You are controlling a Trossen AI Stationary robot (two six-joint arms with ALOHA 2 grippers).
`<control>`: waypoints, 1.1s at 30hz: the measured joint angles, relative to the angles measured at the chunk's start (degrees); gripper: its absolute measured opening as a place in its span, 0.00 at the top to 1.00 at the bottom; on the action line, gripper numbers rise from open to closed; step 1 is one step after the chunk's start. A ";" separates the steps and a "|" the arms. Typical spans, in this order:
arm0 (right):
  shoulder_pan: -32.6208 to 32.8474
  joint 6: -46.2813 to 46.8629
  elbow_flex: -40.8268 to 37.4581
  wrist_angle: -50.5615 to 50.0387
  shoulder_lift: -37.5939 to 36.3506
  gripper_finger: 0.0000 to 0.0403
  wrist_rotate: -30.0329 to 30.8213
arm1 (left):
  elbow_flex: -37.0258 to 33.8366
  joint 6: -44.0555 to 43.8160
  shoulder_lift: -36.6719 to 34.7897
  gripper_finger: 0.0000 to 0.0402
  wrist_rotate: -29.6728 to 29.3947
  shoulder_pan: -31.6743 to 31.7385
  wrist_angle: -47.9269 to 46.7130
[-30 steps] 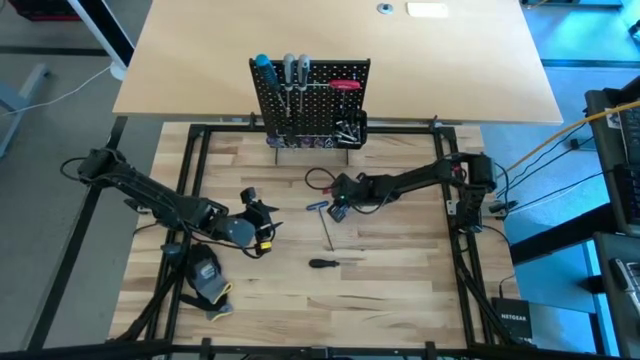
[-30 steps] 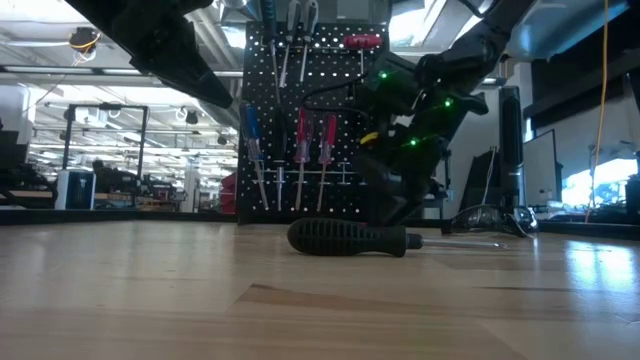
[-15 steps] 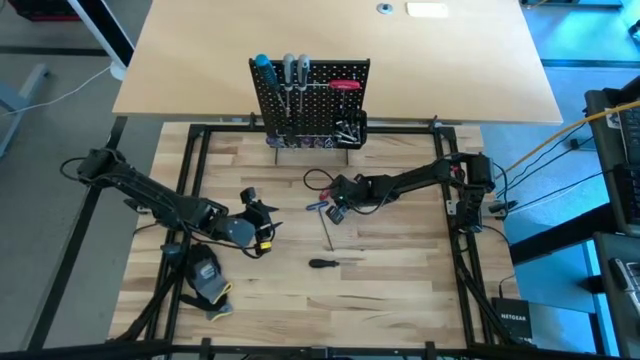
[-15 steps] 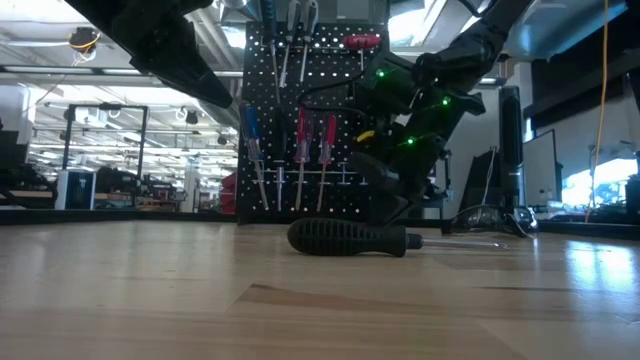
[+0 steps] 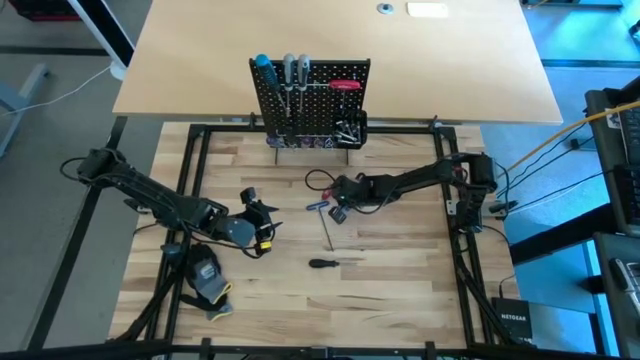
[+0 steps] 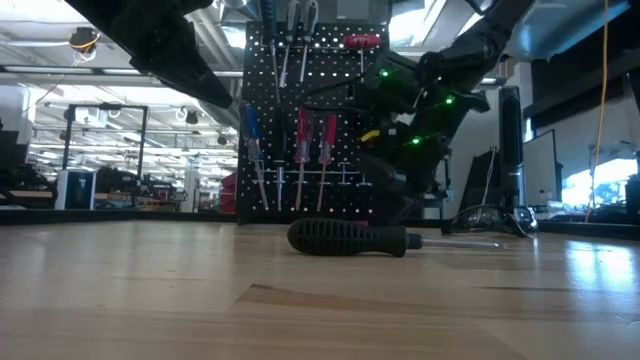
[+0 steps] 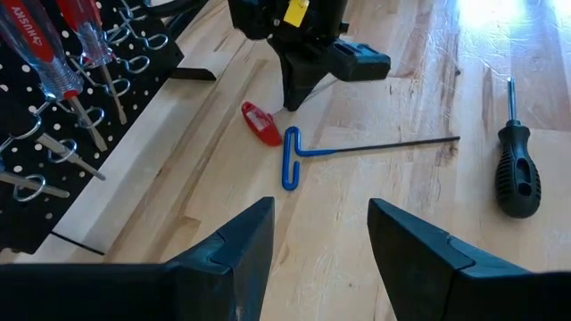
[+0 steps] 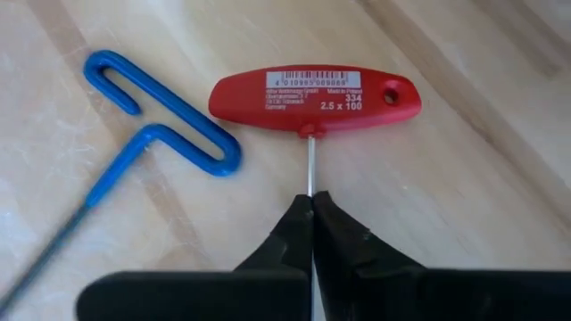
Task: Hang tools onto peg board
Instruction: Hang the red allen wrench on the peg board
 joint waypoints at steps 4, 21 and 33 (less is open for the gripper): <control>1.08 -0.24 -0.42 -3.76 -3.18 0.99 3.93 | 0.00 -0.01 0.00 0.57 0.00 0.00 -0.04; 12.14 -4.28 -0.13 -5.93 -25.19 1.00 23.77 | 0.00 -0.30 0.00 0.57 0.00 0.00 -0.04; 8.83 -27.65 -0.03 26.82 -31.38 0.99 31.92 | -0.02 0.04 0.00 0.57 0.00 0.04 0.19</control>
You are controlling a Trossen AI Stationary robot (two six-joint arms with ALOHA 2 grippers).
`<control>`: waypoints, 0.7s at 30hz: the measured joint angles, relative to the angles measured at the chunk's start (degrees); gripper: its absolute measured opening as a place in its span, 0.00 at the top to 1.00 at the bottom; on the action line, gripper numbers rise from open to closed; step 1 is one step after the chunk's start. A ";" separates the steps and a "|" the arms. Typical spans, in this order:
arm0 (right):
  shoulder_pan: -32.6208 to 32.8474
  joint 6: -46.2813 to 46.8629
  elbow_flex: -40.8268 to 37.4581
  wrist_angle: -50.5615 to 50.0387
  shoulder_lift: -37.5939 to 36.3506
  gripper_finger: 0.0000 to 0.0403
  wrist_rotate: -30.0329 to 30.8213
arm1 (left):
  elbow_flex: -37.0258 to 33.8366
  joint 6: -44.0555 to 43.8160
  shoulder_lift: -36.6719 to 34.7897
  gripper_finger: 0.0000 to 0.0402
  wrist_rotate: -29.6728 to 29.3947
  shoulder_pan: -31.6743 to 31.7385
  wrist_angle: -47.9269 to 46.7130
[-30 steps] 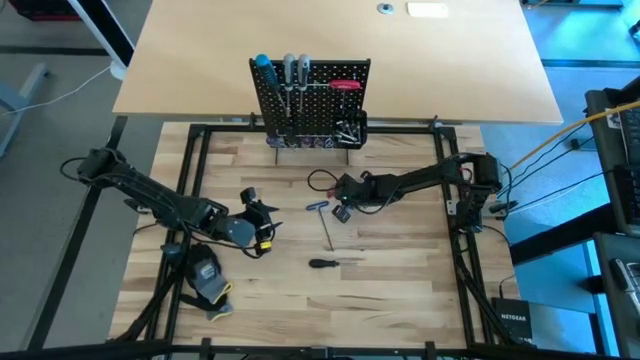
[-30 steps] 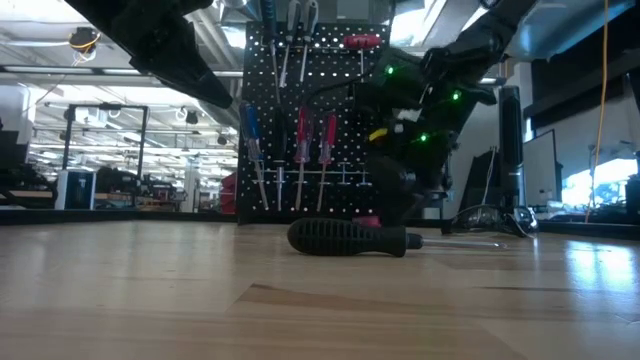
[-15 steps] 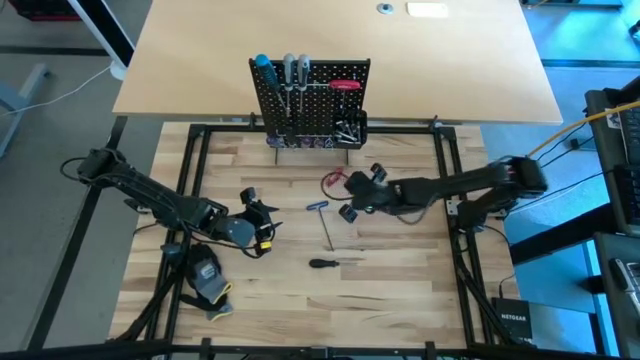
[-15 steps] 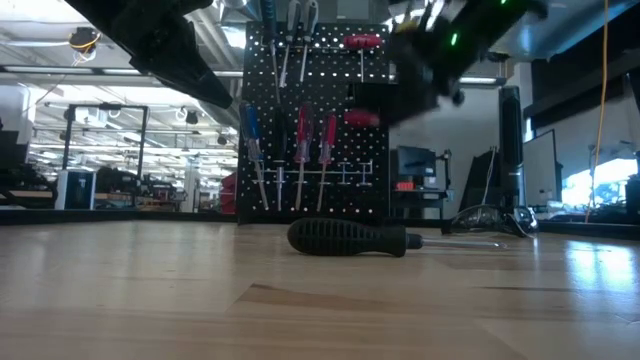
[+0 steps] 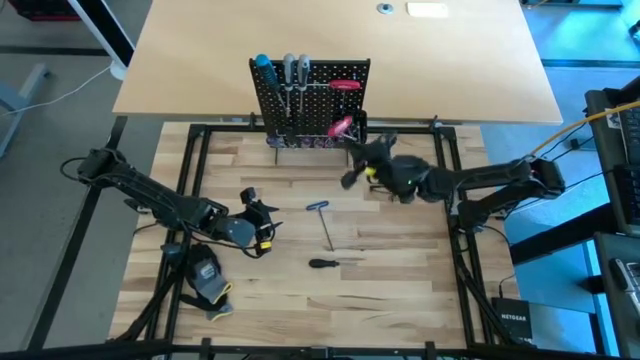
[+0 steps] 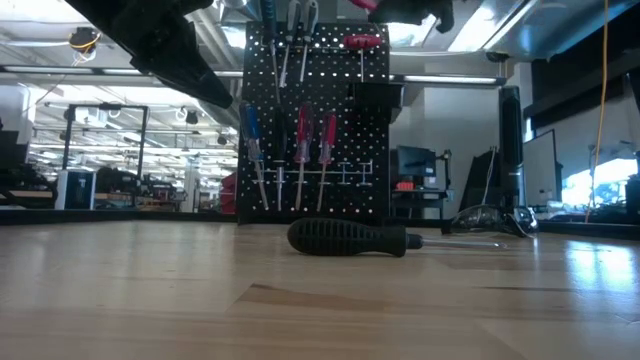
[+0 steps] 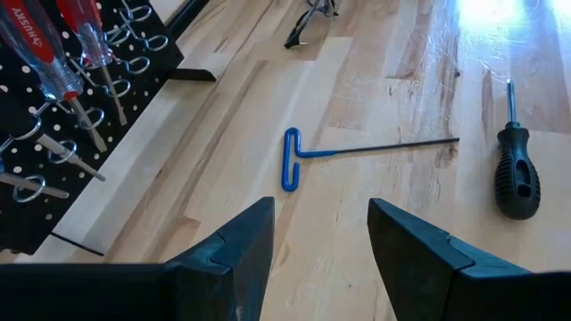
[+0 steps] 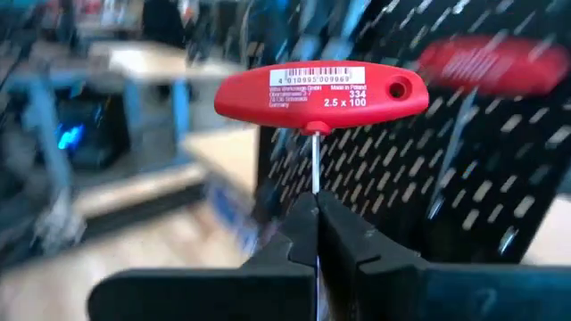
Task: Hang tools onto peg board
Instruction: Hang the red allen wrench on the peg board
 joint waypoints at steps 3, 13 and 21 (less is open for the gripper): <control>-3.58 -3.87 0.06 7.03 0.68 0.99 -0.42 | 0.00 0.00 0.00 0.57 0.00 0.00 -0.03; -14.06 -5.49 0.03 23.86 6.24 0.99 -5.78 | 0.00 -0.02 0.00 0.57 -0.01 0.00 -0.03; -17.46 -5.15 0.03 29.53 10.71 0.99 -7.38 | 0.00 -0.02 0.00 0.57 0.00 0.00 -0.03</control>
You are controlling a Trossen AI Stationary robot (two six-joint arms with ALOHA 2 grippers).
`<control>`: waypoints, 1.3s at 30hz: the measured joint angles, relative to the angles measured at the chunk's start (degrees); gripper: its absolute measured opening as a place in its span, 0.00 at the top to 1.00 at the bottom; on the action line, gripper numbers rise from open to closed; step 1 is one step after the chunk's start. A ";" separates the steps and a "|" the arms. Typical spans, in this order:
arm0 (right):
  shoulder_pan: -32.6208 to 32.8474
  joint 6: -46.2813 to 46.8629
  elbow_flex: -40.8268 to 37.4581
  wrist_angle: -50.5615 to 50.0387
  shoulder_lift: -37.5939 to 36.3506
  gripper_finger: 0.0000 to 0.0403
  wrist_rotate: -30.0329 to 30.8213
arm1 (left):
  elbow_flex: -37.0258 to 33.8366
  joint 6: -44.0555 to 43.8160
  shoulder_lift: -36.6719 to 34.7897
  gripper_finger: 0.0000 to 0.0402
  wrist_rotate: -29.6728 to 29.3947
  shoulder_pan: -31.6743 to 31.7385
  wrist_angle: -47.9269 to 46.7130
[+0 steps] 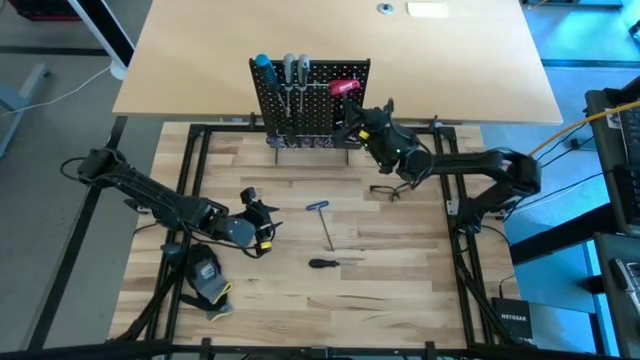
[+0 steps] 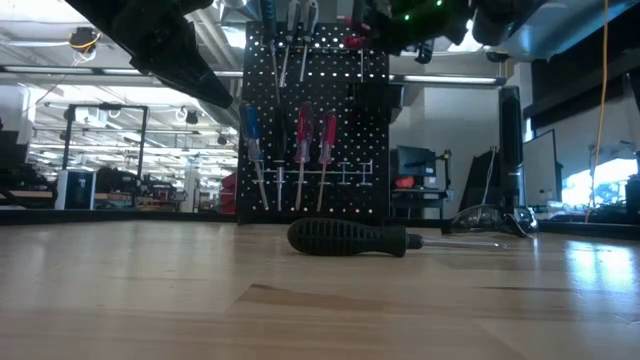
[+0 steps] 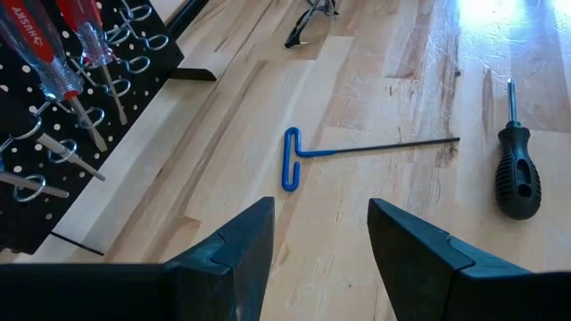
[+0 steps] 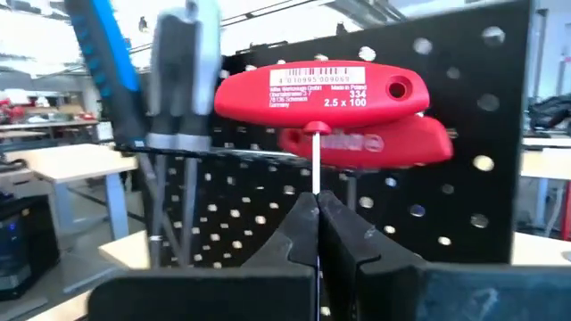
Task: Hang tools onto peg board
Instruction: Hang the red allen wrench on the peg board
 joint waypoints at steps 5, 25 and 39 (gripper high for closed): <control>-1.44 0.39 0.00 1.22 1.92 0.99 1.52 | 0.00 0.00 0.00 0.57 0.00 0.00 -0.01; -1.58 3.12 0.15 -2.04 2.03 0.99 2.33 | 0.00 -0.02 0.00 0.57 -0.02 0.02 0.00; -1.60 5.80 0.04 -2.35 2.12 0.99 -1.50 | 0.00 -0.04 0.00 0.57 0.00 0.02 0.04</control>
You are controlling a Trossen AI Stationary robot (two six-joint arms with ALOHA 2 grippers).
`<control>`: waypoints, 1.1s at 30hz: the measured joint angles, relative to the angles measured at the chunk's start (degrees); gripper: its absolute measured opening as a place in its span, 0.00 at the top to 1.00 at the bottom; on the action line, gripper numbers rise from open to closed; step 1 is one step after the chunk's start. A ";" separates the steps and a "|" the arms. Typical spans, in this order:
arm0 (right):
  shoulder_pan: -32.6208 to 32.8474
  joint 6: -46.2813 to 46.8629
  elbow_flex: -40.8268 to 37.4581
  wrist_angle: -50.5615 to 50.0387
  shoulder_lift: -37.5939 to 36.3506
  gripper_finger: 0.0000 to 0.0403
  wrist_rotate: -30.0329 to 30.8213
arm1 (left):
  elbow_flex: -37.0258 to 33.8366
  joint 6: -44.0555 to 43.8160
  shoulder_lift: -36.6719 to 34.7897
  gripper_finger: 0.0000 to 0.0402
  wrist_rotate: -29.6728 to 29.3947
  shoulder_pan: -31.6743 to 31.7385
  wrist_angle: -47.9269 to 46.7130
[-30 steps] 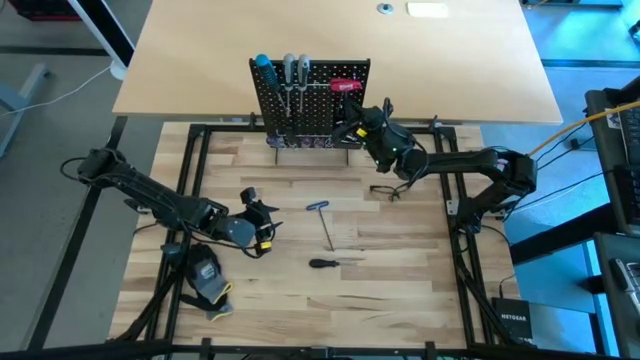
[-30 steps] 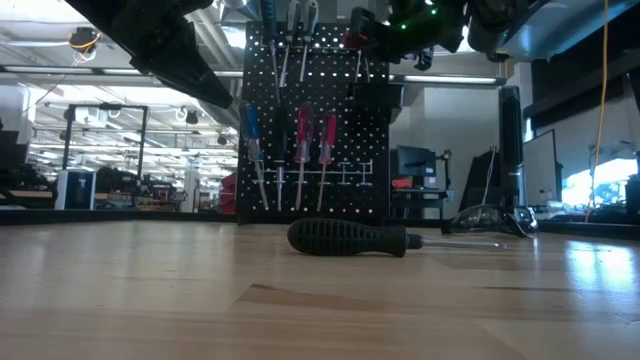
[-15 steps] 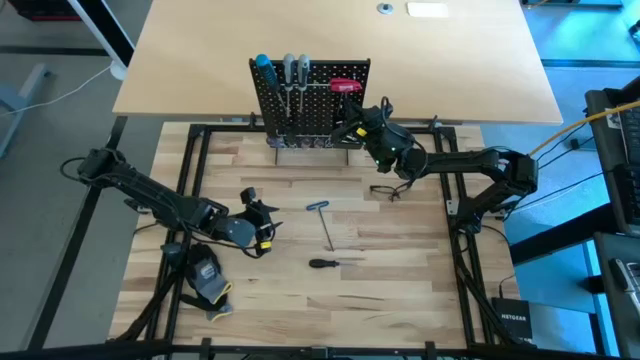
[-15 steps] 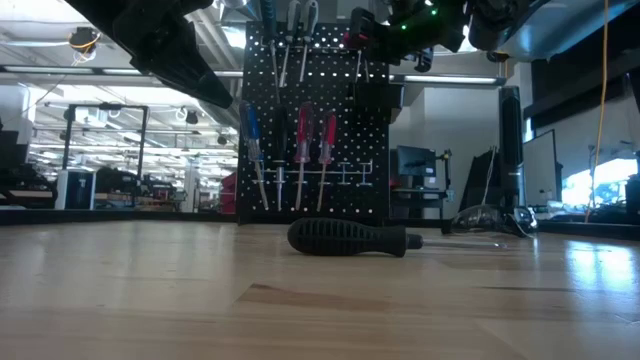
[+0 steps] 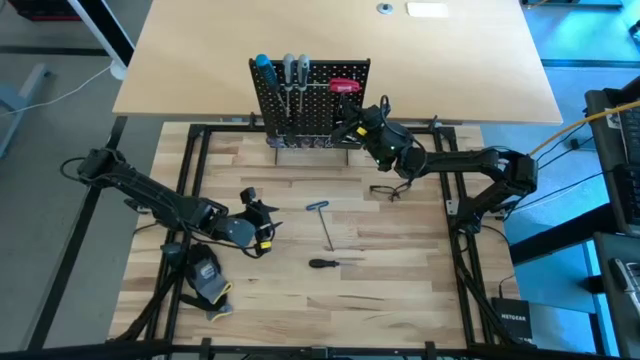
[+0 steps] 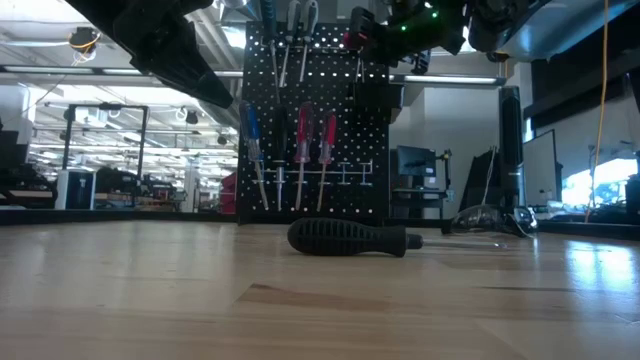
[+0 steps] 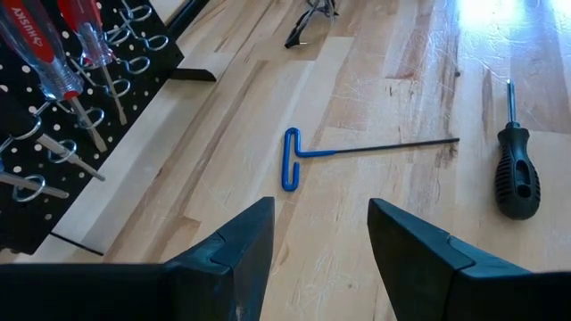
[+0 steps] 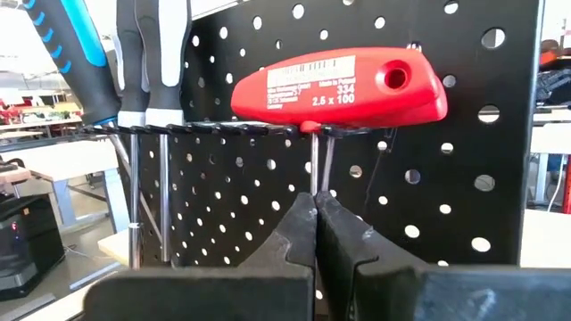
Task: Hang tools onto peg board
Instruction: Hang the red allen wrench on the peg board, then hang the black screwdriver on the peg board
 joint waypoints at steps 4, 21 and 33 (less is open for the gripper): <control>0.00 -0.12 0.02 -0.12 0.00 0.97 -0.08 | 0.00 0.00 0.00 0.57 -0.02 0.00 -0.02; 0.20 -4.64 -0.11 -1.09 -1.57 0.66 2.40 | 0.00 -1.05 0.00 0.57 0.00 -0.04 -0.12; 9.01 -14.56 -0.07 -3.19 -6.07 0.66 10.53 | 0.00 -1.07 0.00 0.57 1.33 -0.07 -0.19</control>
